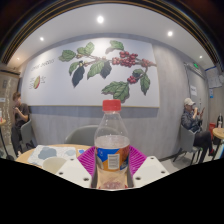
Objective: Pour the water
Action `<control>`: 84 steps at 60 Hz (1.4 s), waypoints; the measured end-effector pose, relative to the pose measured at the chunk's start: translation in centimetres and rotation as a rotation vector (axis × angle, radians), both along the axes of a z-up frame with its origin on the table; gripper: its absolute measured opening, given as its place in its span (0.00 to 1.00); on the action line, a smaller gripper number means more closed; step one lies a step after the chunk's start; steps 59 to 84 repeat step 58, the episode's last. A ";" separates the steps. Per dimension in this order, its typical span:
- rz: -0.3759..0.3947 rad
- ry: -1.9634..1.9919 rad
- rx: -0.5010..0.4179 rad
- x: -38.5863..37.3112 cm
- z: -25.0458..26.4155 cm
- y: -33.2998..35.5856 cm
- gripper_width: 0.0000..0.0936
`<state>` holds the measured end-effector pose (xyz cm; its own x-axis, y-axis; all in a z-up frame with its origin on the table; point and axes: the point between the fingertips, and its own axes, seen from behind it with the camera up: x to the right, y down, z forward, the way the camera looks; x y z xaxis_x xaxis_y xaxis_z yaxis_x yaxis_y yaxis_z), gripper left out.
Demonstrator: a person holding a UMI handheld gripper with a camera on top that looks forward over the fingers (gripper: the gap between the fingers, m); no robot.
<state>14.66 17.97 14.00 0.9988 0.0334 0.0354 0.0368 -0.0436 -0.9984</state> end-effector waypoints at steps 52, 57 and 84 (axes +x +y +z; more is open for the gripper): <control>0.079 0.070 -0.174 -3.8 -2.2 -19.7 0.91; 0.079 0.085 -0.205 -4.3 -3.2 -23.3 0.91; 0.082 0.091 -0.209 -4.5 -3.4 -23.6 0.91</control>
